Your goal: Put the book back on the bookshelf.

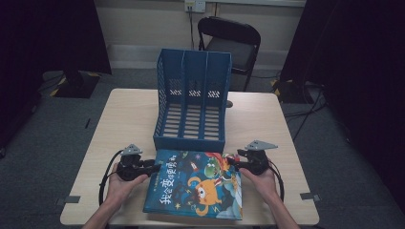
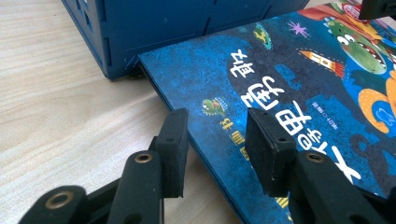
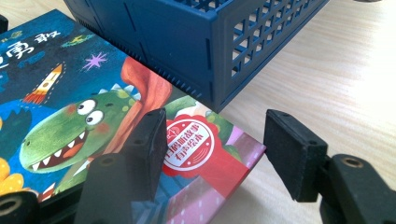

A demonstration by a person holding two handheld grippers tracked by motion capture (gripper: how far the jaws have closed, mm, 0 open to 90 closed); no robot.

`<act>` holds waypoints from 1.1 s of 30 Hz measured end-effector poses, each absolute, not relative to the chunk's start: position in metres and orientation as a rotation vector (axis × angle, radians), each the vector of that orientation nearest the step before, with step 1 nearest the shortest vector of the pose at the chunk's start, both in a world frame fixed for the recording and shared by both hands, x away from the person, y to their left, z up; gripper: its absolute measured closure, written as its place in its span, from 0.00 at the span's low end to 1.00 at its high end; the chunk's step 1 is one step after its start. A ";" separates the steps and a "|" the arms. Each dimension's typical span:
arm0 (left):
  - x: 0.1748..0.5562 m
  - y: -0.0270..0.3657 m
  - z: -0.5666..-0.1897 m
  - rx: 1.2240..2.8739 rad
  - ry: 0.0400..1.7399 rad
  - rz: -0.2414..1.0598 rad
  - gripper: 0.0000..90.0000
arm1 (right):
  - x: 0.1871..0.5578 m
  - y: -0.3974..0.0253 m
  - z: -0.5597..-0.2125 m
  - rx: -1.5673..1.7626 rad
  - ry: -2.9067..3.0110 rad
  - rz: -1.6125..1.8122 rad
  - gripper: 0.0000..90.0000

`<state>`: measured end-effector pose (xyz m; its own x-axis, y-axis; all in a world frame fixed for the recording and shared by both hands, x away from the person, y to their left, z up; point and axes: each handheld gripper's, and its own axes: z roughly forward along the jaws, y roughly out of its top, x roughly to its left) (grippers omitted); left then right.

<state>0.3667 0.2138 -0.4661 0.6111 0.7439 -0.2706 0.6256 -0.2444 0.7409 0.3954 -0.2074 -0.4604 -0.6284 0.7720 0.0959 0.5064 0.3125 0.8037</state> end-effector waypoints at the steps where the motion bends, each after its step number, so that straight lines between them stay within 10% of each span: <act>1: 0.366 0.214 -0.466 1.957 1.083 0.166 0.67 | 0.394 -0.208 -0.460 1.151 2.280 1.218 0.45; 33: 0.364 0.200 -0.466 1.974 1.033 0.162 0.74 | 0.350 -0.209 -0.440 1.033 2.360 1.303 0.62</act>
